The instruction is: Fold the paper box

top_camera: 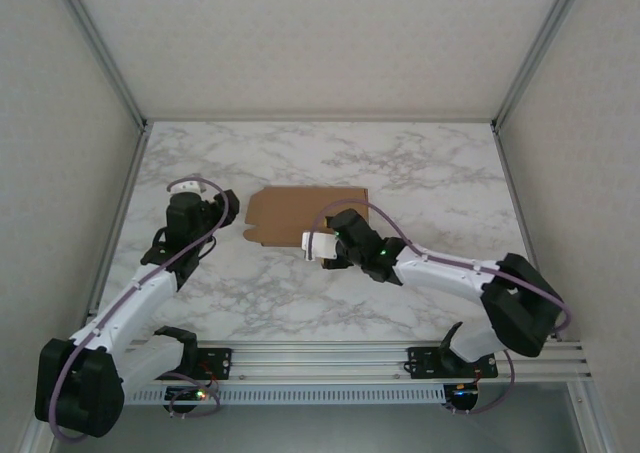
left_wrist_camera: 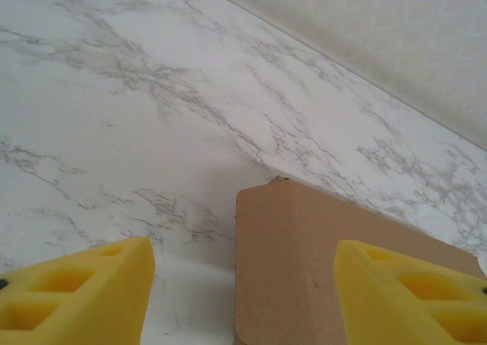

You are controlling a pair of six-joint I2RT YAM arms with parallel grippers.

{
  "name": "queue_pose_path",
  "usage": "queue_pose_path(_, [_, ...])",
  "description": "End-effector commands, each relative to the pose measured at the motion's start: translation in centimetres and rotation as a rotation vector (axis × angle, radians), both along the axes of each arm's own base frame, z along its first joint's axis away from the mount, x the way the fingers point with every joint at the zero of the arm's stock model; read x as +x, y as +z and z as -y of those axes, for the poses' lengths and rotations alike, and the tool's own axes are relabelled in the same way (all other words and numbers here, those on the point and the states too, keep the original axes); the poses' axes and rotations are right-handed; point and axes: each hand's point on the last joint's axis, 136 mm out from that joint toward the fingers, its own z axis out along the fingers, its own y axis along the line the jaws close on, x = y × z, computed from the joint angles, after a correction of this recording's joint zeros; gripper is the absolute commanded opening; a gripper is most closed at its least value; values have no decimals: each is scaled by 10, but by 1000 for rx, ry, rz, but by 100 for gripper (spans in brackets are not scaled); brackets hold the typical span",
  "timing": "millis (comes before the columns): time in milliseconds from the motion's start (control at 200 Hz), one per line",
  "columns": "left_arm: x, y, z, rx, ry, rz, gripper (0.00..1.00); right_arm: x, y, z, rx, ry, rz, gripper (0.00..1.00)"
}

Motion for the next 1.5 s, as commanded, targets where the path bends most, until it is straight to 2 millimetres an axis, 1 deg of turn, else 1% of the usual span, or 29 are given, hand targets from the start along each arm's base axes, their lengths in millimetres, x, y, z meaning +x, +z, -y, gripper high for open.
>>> queue_pose_path(0, [-1, 5, -8, 13, 30, 36, 63, 26, 33, -14, 31, -31, 160, 62])
queue_pose_path(55, [-1, 6, -8, 14, 31, 38, 63, 26, 47, -15, 58, -40, 159, 51])
queue_pose_path(140, [0, 7, -9, 17, 37, 45, 62, 19, 66, -15, 67, -13, 123, 32])
queue_pose_path(220, [1, 10, -10, 18, 45, 54, 62, 15, 79, -13, 49, 13, 77, 19])
queue_pose_path(255, [2, 12, -11, 17, 51, 62, 62, 18, 87, -13, 54, 12, 66, 14])
queue_pose_path(295, [3, 14, -12, 19, 54, 70, 61, 20, 87, -10, 37, 11, 37, 9])
queue_pose_path(320, [3, 16, -12, 21, 57, 78, 61, 22, 92, -10, 40, 16, 23, 6])
queue_pose_path(371, [5, 20, -14, 25, 64, 98, 60, 25, 96, -10, 42, 17, -6, 4])
queue_pose_path(446, [5, 32, -16, 28, 74, 155, 60, 30, 103, -9, 58, 24, -65, 0])
queue_pose_path(541, [2, 51, -8, 89, 1, 273, 61, 36, 115, -7, 81, 32, -136, 0])
queue_pose_path(551, [1, 51, -8, 99, -5, 275, 61, 37, 116, -7, 82, 32, -144, 0])
queue_pose_path(561, [1, 56, -8, 105, -6, 301, 61, 38, 118, -7, 85, 32, -149, 0])
queue_pose_path(581, [0, 59, -9, 120, -8, 323, 62, 40, 121, -6, 90, 28, -158, 0])
queue_pose_path(611, [-2, 61, -11, 145, -4, 345, 63, 39, 123, -9, 92, 41, -178, 0])
queue_pose_path(621, [-3, 62, -12, 153, -1, 351, 63, 44, 124, -5, 96, 28, -184, 0])
queue_pose_path(641, [-4, 64, -14, 169, 4, 363, 64, 47, 126, -3, 102, 29, -197, 0])
queue_pose_path(721, [-8, 67, -14, 232, -14, 404, 65, 48, 131, -3, 116, 56, -249, 0])
queue_pose_path(786, [-9, 68, -4, 281, -85, 429, 65, 47, 133, -3, 129, 87, -281, 0])
queue_pose_path(856, [-10, 69, 20, 338, -240, 454, 65, 49, 132, -2, 121, 99, -300, 0])
queue_pose_path(931, [-12, 60, 47, 454, -417, 441, 64, 50, 130, 0, 108, 114, -307, 0])
queue_pose_path(1001, [-5, 51, 53, 524, -470, 401, 64, 48, 129, 1, 99, 135, -305, 0])
queue_pose_path(1087, [2, 46, 65, 557, -556, 395, 65, 48, 132, 1, 108, 150, -304, 0])
queue_pose_path(1102, [2, 39, 68, 560, -582, 370, 65, 48, 132, 1, 110, 154, -304, 0])
queue_pose_path(1132, [3, 36, 72, 571, -614, 358, 64, 47, 134, 1, 117, 160, -305, 0])
queue_pose_path(1162, [6, 33, 73, 581, -630, 349, 64, 47, 135, 1, 124, 165, -306, 0])
queue_pose_path(1262, [15, 32, 73, 624, -637, 352, 62, 48, 137, 1, 132, 169, -308, 0])
queue_pose_path(1342, [17, 33, 73, 642, -659, 350, 59, 50, 135, 2, 128, 163, -310, 0])
queue_pose_path(1432, [15, 27, 74, 641, -690, 338, 53, 54, 136, 3, 138, 156, -311, 0])
queue_pose_path(1497, [15, 21, 73, 641, -686, 331, 47, 55, 137, 3, 153, 155, -318, 0])
